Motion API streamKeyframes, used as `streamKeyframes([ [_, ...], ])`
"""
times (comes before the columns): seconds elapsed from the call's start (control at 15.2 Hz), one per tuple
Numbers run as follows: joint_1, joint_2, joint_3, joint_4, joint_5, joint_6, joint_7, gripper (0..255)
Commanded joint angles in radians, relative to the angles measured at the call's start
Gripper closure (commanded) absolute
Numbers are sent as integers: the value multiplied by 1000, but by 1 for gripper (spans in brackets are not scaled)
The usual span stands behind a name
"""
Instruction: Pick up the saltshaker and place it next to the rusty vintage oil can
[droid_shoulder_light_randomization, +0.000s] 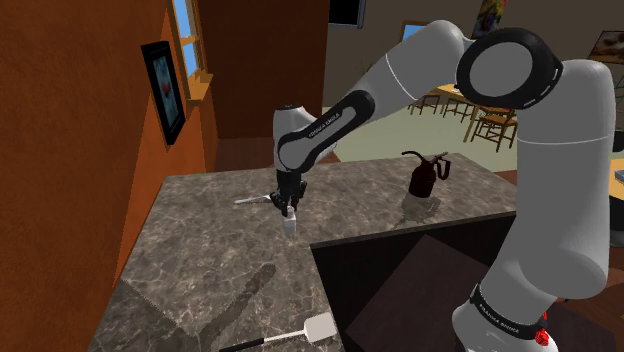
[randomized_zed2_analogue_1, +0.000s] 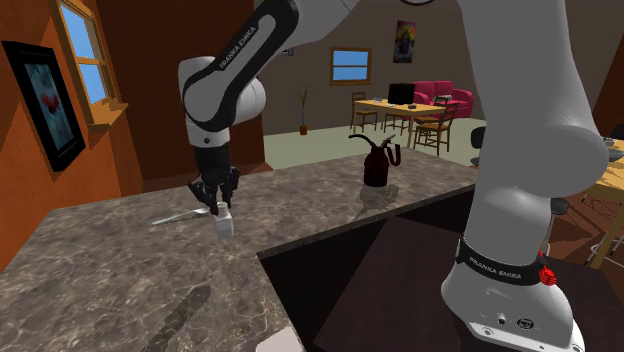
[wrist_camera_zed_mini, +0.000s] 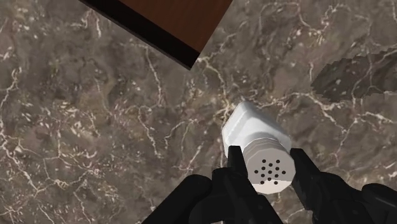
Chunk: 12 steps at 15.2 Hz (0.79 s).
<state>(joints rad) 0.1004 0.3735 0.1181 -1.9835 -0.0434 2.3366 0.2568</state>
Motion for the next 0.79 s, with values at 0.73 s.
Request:
streamKeyframes([
  [0.73,-6,-104,7,42,17,-146,-11,255],
])
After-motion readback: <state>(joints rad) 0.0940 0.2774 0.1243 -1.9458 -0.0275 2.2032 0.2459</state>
